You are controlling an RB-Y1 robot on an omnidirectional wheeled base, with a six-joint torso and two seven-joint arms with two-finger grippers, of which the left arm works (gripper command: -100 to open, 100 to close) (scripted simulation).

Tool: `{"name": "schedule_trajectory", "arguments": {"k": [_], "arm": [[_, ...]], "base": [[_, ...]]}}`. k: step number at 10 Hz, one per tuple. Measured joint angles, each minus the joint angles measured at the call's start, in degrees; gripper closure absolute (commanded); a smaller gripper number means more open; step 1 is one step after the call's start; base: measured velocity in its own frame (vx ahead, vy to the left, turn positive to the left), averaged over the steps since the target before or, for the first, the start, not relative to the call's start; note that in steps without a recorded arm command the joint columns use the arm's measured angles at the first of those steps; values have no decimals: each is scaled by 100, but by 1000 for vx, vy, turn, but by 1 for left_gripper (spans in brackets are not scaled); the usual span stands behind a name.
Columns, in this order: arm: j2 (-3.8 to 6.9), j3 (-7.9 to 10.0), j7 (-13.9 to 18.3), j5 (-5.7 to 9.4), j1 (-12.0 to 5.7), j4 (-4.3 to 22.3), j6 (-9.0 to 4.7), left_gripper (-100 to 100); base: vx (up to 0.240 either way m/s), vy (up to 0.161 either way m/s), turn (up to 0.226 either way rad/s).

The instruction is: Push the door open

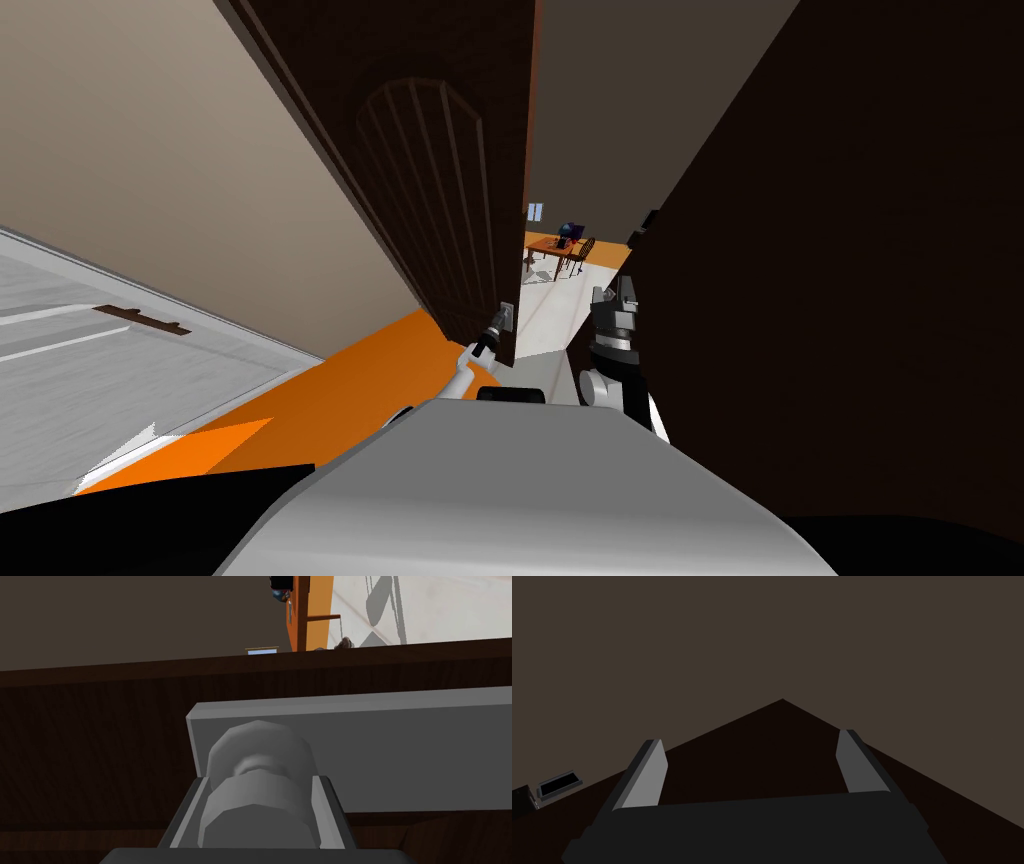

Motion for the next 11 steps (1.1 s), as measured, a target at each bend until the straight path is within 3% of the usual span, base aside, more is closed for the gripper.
{"name": "schedule_trajectory", "arguments": {"k": [4,6,7,11], "arm": [[63,-159,-247,182,85,-84,24,100],[165,-169,-380,318,94,-136,30,100],[192,-172,-464,386,114,-167,36,-100],[183,-242,-437,417,169,-277,79,-100]], "base": [[161,-54,142],[195,-52,234],[-49,-30,65],[-210,21,7]]}}
